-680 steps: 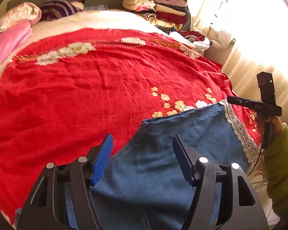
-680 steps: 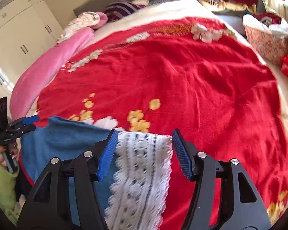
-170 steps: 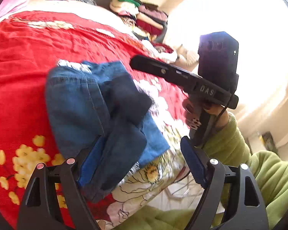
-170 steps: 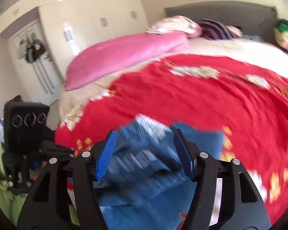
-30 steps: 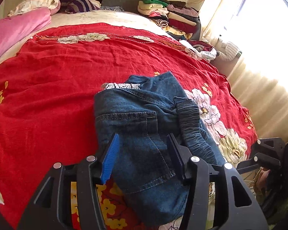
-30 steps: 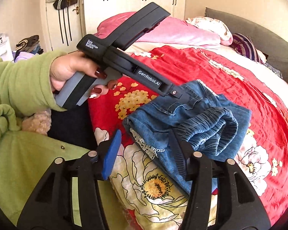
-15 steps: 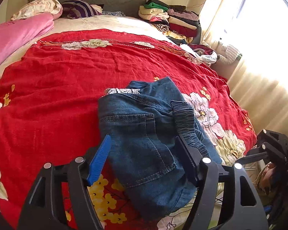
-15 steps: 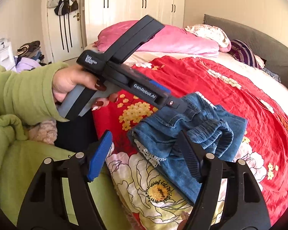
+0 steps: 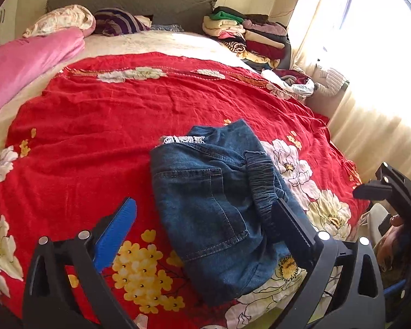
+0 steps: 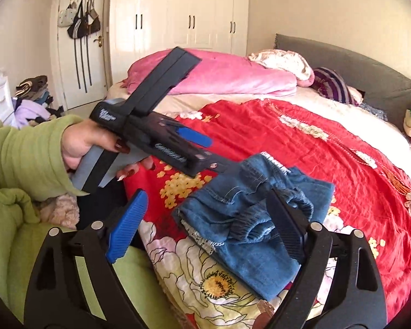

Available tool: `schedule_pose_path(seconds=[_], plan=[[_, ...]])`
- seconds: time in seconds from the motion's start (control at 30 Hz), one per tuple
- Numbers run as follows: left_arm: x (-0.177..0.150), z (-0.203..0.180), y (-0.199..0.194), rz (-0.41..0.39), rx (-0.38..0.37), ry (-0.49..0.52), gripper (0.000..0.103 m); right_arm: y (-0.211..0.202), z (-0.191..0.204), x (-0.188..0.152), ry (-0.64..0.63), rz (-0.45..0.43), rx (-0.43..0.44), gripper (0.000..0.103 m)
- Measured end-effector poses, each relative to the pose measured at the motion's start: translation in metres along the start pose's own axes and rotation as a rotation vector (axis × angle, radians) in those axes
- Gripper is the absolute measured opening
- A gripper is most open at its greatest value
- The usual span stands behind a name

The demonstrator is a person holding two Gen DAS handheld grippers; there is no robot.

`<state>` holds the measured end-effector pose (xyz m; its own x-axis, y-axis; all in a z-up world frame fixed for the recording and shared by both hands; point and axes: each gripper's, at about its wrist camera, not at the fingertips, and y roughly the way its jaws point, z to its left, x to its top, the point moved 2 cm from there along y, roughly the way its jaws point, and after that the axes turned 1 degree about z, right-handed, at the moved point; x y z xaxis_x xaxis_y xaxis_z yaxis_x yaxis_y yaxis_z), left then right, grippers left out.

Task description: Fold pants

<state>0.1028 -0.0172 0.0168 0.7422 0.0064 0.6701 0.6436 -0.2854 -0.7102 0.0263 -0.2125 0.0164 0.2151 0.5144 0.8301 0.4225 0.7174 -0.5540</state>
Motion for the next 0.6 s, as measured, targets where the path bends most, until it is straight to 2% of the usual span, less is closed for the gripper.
schedule_pose_path(seconds=[0.6], plan=[[0.002,-0.004,-0.035,-0.069,0.045,0.017,0.098,-0.023,-0.043,0.010,0.143,-0.087,-0.247,0.091]])
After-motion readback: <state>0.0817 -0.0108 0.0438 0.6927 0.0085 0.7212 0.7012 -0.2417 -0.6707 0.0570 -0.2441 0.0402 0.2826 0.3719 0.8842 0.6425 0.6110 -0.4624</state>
